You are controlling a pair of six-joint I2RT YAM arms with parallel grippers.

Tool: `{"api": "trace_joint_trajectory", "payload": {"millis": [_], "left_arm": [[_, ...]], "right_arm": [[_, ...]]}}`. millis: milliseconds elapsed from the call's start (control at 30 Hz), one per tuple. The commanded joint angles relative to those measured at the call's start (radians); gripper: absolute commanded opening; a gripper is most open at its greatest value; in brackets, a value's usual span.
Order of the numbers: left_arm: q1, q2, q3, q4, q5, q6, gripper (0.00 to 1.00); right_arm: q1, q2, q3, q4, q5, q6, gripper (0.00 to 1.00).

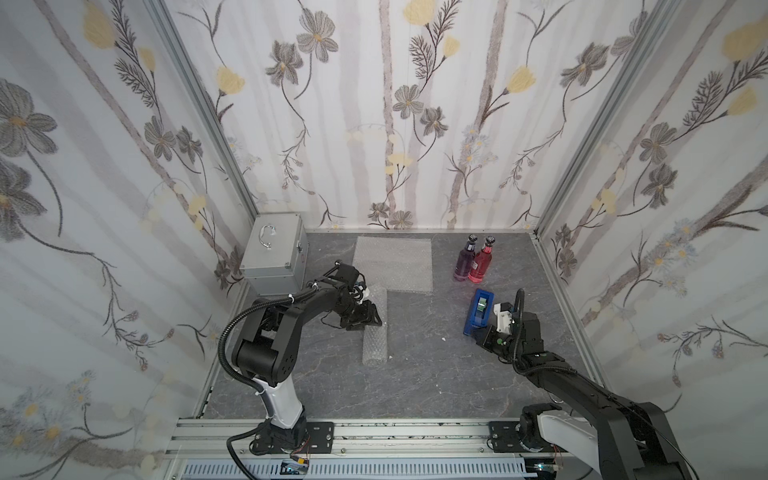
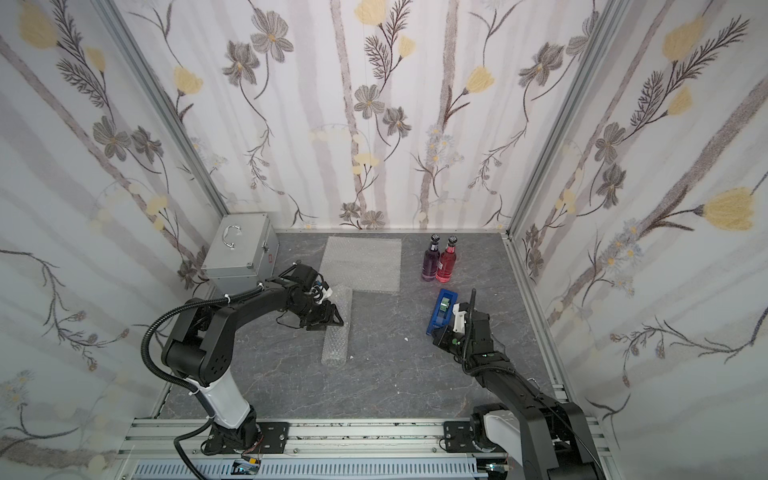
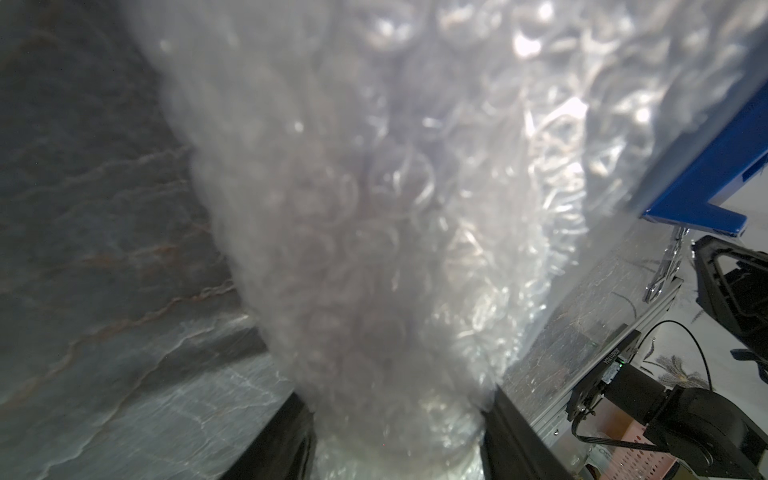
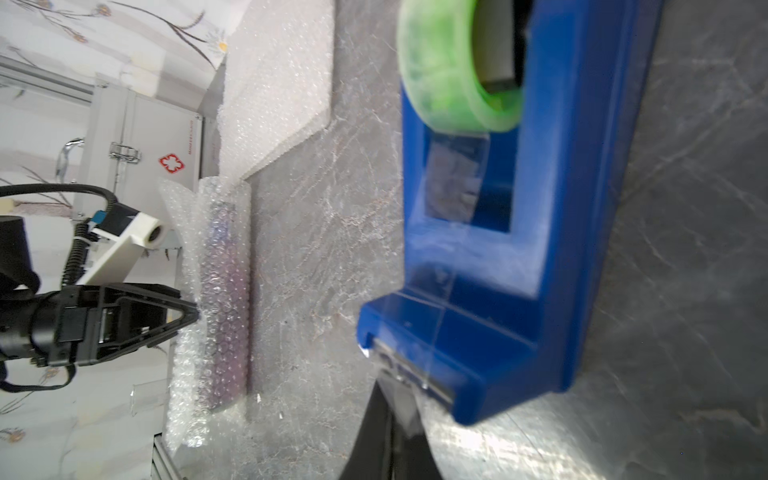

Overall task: Wrap wine bottles in bubble wrap
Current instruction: Tear off the tape using the Tape Cutter, then stick the tape on the bubble wrap.

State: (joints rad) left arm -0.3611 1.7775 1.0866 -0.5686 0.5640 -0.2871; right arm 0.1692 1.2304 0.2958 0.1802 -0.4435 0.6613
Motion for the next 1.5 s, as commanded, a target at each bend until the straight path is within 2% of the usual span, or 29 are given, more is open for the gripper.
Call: {"api": "trace_joint_trajectory", "payload": {"millis": [0,133,233,400,600,767,900,1033,1200,1367,1467], "left_arm": [[-0.001,0.004,-0.004,-0.062,-0.078,0.012,0.59],[-0.001,0.006,-0.004,-0.062,-0.075,0.013,0.59],[-0.001,0.004,-0.004,-0.063,-0.075,0.014,0.59],[-0.001,-0.003,-0.005,-0.062,-0.079,0.014,0.59],[-0.001,0.007,-0.002,-0.063,-0.074,0.014,0.59],[-0.001,0.006,-0.004,-0.060,-0.074,0.012,0.59],[-0.001,0.012,-0.002,-0.062,-0.072,0.014,0.59],[-0.002,0.012,-0.001,-0.062,-0.070,0.015,0.59],[-0.003,0.014,-0.001,-0.061,-0.069,0.015,0.59],[-0.002,0.015,0.002,-0.065,-0.067,0.018,0.59],[-0.003,0.016,0.001,-0.063,-0.066,0.018,0.59]], "right_arm": [[0.003,-0.012,0.026,-0.033,-0.026,0.003,0.00],[0.005,0.081,-0.024,-0.026,0.052,0.003,0.00],[-0.038,0.237,-0.025,-0.028,-0.015,-0.023,0.00],[-0.001,0.092,-0.041,0.017,-0.046,0.029,0.00],[0.018,0.011,-0.007,-0.080,-0.124,-0.012,0.00],[0.087,-0.096,0.059,-0.152,-0.165,-0.021,0.00],[0.166,-0.104,0.151,-0.143,-0.205,-0.037,0.00],[0.280,-0.007,0.283,-0.107,-0.246,-0.091,0.00],[0.400,0.202,0.463,-0.138,-0.252,-0.182,0.00],[0.480,0.401,0.605,-0.175,-0.228,-0.182,0.00],[0.518,0.464,0.635,-0.148,-0.211,-0.142,0.00]]}}
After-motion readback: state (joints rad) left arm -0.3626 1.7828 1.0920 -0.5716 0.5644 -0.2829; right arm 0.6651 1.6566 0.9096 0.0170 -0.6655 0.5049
